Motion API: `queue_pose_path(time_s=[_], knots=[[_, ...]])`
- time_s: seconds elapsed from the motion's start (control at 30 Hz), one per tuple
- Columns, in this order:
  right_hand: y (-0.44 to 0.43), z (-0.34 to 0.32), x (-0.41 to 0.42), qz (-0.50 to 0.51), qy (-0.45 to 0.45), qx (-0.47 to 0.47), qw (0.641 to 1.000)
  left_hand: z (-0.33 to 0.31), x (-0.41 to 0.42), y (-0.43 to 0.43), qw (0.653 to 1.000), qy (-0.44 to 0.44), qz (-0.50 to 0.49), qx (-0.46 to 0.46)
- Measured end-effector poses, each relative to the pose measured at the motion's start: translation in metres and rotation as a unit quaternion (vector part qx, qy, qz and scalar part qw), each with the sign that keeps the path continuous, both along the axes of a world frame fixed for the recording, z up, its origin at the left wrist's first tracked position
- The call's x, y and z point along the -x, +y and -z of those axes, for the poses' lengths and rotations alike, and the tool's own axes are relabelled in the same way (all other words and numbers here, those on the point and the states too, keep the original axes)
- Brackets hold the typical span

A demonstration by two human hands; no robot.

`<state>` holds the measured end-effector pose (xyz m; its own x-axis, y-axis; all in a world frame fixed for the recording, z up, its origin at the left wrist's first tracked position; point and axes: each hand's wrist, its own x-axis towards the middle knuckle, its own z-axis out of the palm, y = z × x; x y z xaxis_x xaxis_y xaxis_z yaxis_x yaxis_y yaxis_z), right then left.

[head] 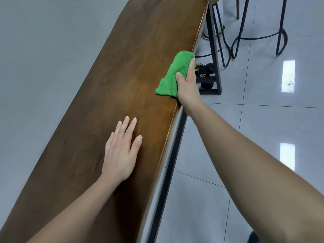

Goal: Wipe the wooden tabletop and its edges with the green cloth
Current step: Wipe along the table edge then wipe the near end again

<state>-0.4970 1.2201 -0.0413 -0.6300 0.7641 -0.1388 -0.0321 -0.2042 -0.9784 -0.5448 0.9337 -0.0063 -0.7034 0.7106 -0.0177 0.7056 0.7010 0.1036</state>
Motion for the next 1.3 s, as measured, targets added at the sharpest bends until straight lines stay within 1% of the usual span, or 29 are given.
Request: queue_pose_path(time_s=[0.07, 0.17, 0.33, 0.43, 0.57, 0.67, 0.87, 1.0, 1.13, 1.3], knots=[[-0.027, 0.004, -0.011, 0.012, 0.020, -0.023, 0.999, 0.000, -0.001, -0.001, 1.000, 0.002, 0.000, -0.001], [-0.090, 0.012, -0.040, 0.007, 0.033, -0.042, 0.999, 0.001, 0.000, -0.001, 1.000, 0.008, 0.004, -0.001], [-0.213, 0.021, -0.095, -0.004, 0.052, -0.037, 0.998, 0.001, 0.001, -0.002, 1.000, 0.009, 0.009, -0.006], [-0.255, 0.020, -0.115, -0.025, 0.038, -0.007, 0.999, 0.001, -0.001, -0.004, 1.000, 0.011, 0.007, -0.003], [-0.239, 0.014, -0.113, -0.032, 0.040, -0.007, 0.999, 0.001, 0.001, -0.002, 1.000, 0.012, 0.006, -0.001], [-0.197, 0.015, -0.090, -0.020, 0.046, 0.002, 0.999, 0.001, 0.003, -0.002, 1.000, 0.013, 0.007, 0.000], [-0.103, 0.004, -0.045, 0.002, 0.010, -0.028, 1.000, -0.001, 0.000, 0.001, 1.000, 0.009, 0.000, 0.001], [-0.064, -0.010, -0.030, 0.004, -0.012, -0.034, 0.999, -0.005, -0.001, 0.000, 1.000, -0.002, 0.004, 0.008], [-0.068, -0.019, -0.036, -0.006, -0.055, -0.039, 0.998, -0.007, -0.004, -0.006, 1.000, -0.006, 0.022, 0.013], [-0.139, -0.016, -0.067, -0.014, -0.068, -0.071, 0.995, -0.001, -0.020, -0.059, 0.997, 0.002, 0.072, 0.009]])
